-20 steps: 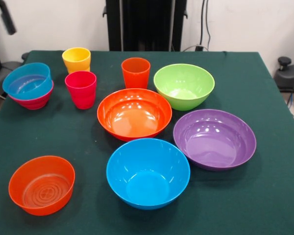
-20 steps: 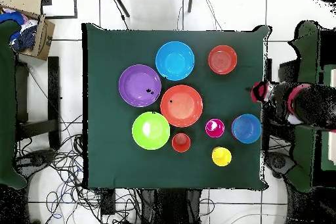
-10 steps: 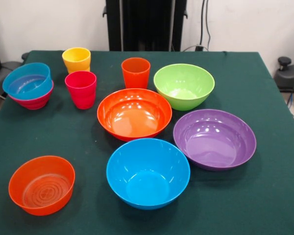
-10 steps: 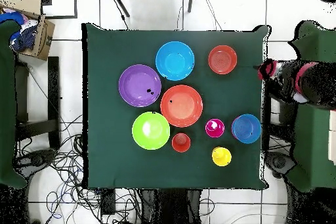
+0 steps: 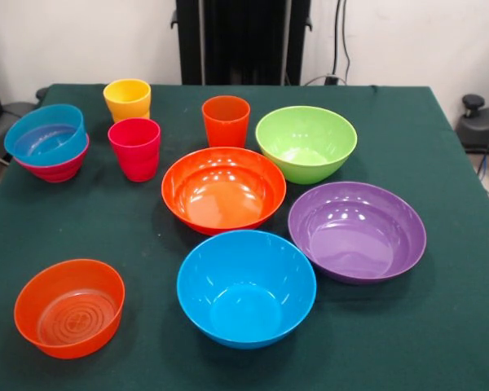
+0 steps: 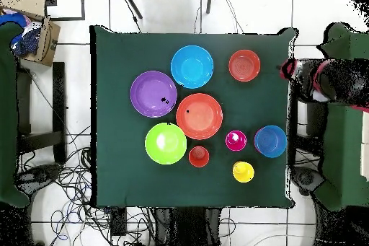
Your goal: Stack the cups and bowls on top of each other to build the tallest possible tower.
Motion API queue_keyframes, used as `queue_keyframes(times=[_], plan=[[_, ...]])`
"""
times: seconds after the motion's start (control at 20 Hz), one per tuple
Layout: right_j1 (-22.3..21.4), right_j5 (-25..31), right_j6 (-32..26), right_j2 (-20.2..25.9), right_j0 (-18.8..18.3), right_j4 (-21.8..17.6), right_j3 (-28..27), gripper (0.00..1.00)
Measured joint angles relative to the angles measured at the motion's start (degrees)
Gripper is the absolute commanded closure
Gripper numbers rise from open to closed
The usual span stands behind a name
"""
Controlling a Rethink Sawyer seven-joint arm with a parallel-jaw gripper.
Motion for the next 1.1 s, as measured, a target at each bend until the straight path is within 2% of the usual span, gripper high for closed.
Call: queue_keyframes(times=[0.5, 0.85, 1.1], plan=[[5.3, -4.03, 0.0, -4.48, 7.55, -1.83, -5.87, 0.0], [8.59, -8.26, 0.0, -6.62, 10.9, -2.09, -8.56, 0.0], [9.96, -8.93, 0.0, -7.97, 11.77, -2.22, -9.63, 0.0]])
